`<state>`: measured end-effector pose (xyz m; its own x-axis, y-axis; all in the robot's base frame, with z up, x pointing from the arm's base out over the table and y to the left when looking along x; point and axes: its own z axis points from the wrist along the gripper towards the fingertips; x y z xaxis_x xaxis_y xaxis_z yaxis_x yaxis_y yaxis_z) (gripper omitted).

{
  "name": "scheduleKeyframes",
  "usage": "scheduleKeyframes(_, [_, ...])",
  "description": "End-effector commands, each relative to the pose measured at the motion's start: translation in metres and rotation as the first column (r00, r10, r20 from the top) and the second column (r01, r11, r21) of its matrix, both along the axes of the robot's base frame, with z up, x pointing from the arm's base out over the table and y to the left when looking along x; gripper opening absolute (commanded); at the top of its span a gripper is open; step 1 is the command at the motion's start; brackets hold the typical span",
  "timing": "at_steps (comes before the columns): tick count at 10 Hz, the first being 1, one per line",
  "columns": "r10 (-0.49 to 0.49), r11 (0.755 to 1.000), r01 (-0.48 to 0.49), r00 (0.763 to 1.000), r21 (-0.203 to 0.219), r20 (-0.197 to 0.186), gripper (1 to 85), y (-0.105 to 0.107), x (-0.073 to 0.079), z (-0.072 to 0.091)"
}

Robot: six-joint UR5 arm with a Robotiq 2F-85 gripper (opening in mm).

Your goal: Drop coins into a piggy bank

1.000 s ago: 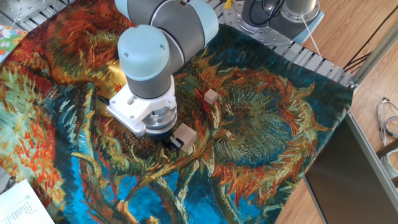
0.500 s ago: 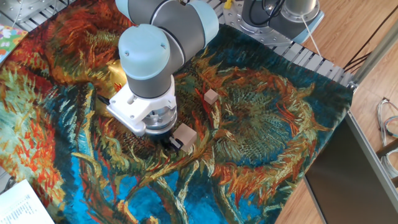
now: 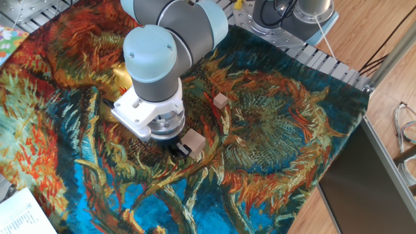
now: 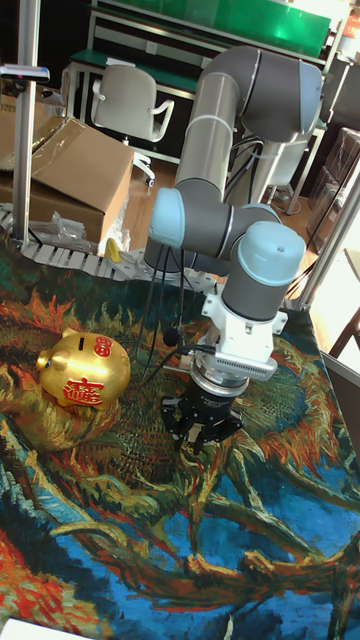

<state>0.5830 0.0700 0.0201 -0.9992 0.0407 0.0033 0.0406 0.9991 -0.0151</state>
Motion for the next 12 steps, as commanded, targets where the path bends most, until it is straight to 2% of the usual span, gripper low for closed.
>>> scheduleKeyframes(1, [-0.027,0.999,0.028,0.999,0.032,-0.022,33.3,0.007,-0.007,-0.001])
scheduleKeyframes(12, [-0.009,1.0,0.01,1.0,0.02,-0.028,32.7,-0.003,-0.011,-0.005])
